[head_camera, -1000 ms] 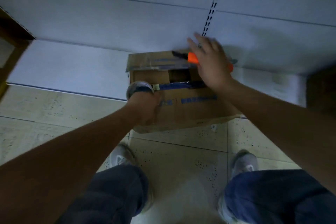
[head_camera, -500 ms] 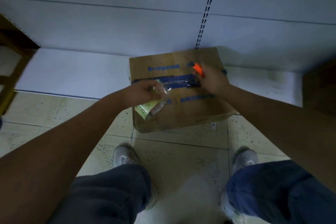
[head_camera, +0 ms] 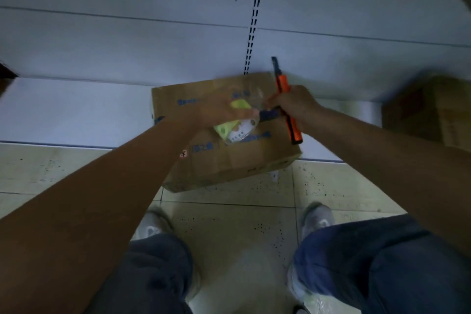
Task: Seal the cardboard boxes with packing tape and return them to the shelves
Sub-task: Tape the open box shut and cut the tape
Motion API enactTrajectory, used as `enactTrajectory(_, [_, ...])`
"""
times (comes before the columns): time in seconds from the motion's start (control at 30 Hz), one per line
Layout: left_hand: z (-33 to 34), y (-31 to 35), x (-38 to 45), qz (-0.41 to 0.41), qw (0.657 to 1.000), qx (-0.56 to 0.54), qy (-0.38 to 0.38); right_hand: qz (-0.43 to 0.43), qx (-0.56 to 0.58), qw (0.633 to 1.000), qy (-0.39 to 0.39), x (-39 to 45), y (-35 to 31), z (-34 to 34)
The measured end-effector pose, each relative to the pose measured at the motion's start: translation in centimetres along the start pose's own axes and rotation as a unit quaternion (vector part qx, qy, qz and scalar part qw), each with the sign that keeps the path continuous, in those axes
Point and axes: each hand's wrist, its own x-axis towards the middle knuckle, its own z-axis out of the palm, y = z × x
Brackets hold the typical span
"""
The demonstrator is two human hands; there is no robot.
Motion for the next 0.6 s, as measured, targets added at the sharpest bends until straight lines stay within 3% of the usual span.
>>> enactTrajectory(0.17, [-4.1, -6.4, -1.4, -0.063, 0.984, 0.165, 0.000, 0.091, 0.101, 0.978, 0.159, 5.6, 3.5, -6.9])
enactTrajectory(0.33, [-5.7, -11.9, -0.8, -0.167, 0.956, 0.240, 0.027, 0.087, 0.080, 0.982, 0.146, 8.8, 6.5, -5.8])
enactTrajectory(0.47, [-6.3, -13.9, 0.3, -0.181, 0.899, 0.398, 0.015, 0.096, 0.013, 0.986, 0.135, 10.4, 8.4, -4.5])
enactTrajectory(0.6, [-7.2, -16.0, -1.8, -0.174, 0.917, 0.357, 0.036, 0.098, 0.030, 0.983, 0.151, 11.2, 9.3, -3.4])
